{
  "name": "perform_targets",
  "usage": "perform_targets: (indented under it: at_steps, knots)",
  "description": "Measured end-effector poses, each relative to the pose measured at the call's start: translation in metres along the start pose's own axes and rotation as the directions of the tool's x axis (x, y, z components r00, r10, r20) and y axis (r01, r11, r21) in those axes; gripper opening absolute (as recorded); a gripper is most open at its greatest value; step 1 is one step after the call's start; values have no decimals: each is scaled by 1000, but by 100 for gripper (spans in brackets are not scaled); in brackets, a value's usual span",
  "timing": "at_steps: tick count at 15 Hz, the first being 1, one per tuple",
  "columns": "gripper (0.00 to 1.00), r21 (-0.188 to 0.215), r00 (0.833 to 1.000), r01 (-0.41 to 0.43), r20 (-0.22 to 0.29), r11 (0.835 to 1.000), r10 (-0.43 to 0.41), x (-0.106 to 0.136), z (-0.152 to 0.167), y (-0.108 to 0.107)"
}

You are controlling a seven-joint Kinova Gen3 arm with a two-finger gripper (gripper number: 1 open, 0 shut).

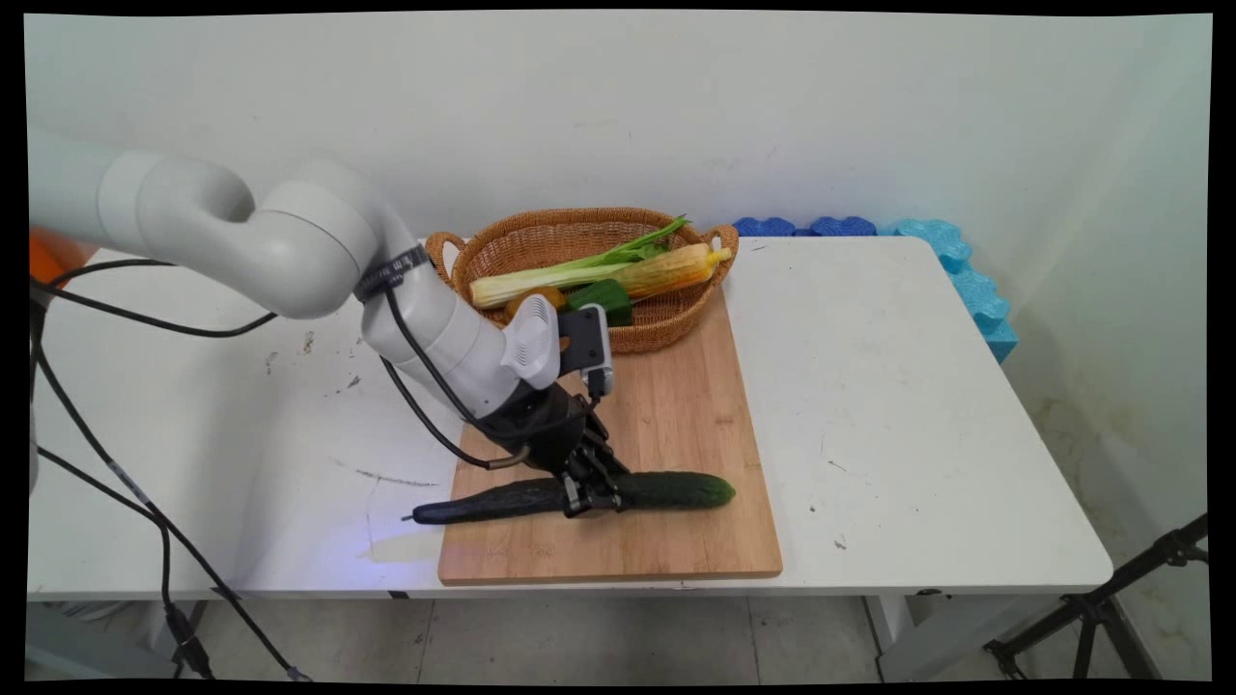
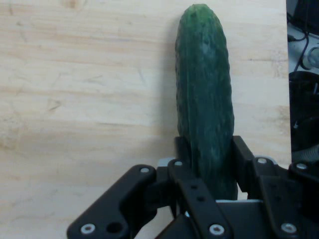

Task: Place the picked object on the cutting board

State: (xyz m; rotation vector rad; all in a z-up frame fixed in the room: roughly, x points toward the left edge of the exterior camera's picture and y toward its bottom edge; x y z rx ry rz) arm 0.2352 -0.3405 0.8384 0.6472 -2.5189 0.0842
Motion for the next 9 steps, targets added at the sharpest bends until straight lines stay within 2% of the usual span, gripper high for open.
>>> perform_targets:
  at_steps: [2, 3, 9]
  knots:
    - [0, -1, 1000, -3, -7, 1000, 3, 0, 5, 0]
    - [100, -1, 1000, -4, -11, 1000, 4, 0, 7, 1]
    - [100, 6, 999, -1, -33, 1000, 1, 0, 4, 4]
